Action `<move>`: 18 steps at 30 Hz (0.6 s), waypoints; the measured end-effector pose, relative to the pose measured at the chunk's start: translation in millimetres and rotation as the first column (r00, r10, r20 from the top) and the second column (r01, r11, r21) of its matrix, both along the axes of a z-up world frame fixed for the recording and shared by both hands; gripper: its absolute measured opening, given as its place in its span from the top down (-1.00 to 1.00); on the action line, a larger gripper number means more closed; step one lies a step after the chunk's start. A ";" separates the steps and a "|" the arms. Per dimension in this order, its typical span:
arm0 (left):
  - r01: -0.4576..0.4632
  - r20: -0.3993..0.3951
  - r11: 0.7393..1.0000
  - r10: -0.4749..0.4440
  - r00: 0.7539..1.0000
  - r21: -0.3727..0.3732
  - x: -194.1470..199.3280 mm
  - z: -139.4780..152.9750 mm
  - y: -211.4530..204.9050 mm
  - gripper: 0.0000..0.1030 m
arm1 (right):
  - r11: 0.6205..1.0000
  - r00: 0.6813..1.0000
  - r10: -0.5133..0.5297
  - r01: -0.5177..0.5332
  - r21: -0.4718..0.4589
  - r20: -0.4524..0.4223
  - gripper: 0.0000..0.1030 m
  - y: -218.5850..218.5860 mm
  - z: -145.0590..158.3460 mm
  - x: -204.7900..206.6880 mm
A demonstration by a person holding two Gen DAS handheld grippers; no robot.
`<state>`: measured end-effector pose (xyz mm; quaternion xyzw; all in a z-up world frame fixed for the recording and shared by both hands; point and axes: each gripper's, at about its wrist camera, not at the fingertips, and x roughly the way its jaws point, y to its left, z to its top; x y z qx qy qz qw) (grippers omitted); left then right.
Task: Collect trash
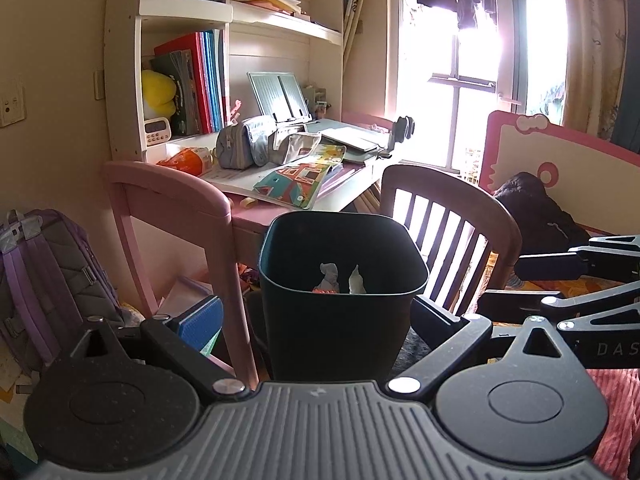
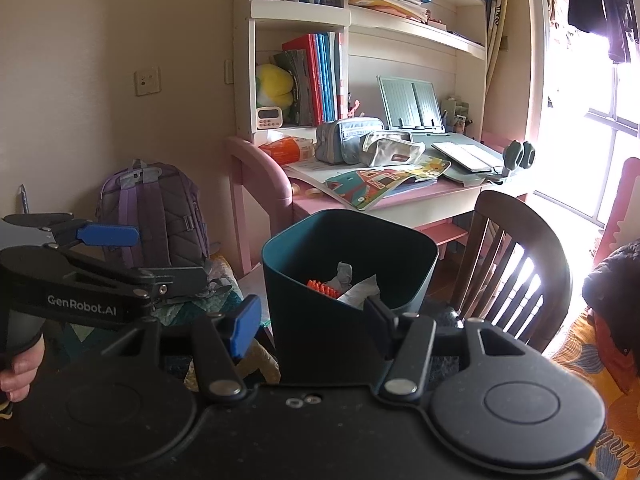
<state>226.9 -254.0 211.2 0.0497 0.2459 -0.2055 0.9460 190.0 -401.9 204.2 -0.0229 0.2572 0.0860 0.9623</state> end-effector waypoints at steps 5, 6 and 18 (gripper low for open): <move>-0.001 0.003 1.000 0.001 1.000 0.001 -0.1 0.6 0.8 -0.95 | 1.000 1.000 0.000 0.000 0.001 0.001 -0.08 -1.1 0.0 0.9; 0.001 0.004 1.000 -0.001 1.000 0.003 -0.7 0.7 -0.1 -0.95 | 1.000 1.000 0.000 0.000 0.001 0.001 -0.08 -1.2 0.0 0.7; 0.016 0.020 1.000 -0.016 1.000 0.020 -5.4 1.1 -9.5 -0.95 | 1.000 1.000 -0.007 0.007 0.015 0.012 -0.09 -1.3 4.7 -5.5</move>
